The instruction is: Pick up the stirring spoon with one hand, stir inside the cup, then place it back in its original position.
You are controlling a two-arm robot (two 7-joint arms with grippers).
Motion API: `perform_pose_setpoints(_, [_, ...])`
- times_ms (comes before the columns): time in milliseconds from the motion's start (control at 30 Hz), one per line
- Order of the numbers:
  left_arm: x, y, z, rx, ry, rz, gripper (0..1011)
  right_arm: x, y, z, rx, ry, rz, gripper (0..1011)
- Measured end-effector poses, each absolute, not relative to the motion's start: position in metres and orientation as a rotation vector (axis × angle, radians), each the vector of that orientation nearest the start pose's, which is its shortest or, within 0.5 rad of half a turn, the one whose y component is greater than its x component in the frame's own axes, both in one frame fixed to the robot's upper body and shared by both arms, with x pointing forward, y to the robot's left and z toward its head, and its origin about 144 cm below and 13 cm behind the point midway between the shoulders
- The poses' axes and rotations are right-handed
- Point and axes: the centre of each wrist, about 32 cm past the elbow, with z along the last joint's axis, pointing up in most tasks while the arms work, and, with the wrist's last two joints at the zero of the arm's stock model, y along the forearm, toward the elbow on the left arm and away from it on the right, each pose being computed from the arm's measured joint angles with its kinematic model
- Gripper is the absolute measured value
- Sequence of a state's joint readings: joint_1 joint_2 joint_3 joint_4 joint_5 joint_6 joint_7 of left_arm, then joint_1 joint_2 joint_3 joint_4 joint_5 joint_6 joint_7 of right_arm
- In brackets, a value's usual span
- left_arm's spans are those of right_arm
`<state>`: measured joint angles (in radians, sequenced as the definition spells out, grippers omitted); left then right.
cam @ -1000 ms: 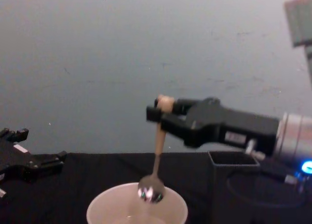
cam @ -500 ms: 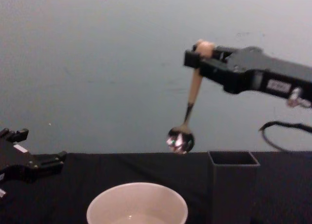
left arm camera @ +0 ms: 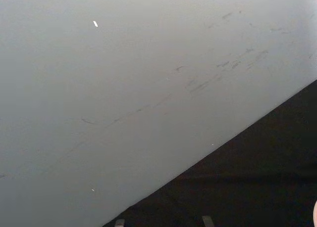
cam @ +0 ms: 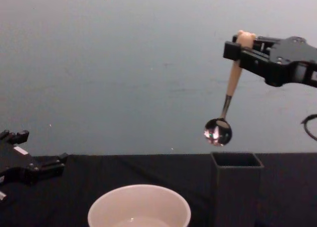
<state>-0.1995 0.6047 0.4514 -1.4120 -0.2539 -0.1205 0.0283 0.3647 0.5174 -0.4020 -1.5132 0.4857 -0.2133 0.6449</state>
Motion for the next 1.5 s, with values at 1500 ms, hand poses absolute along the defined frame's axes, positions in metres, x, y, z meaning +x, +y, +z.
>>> perform_pose_setpoints(1500, [0.489, 0.310, 1.140, 0.304, -0.285, 1.248, 1001, 0.524, -0.281, 1.193, -0.062, -0.153, -0.607, 212])
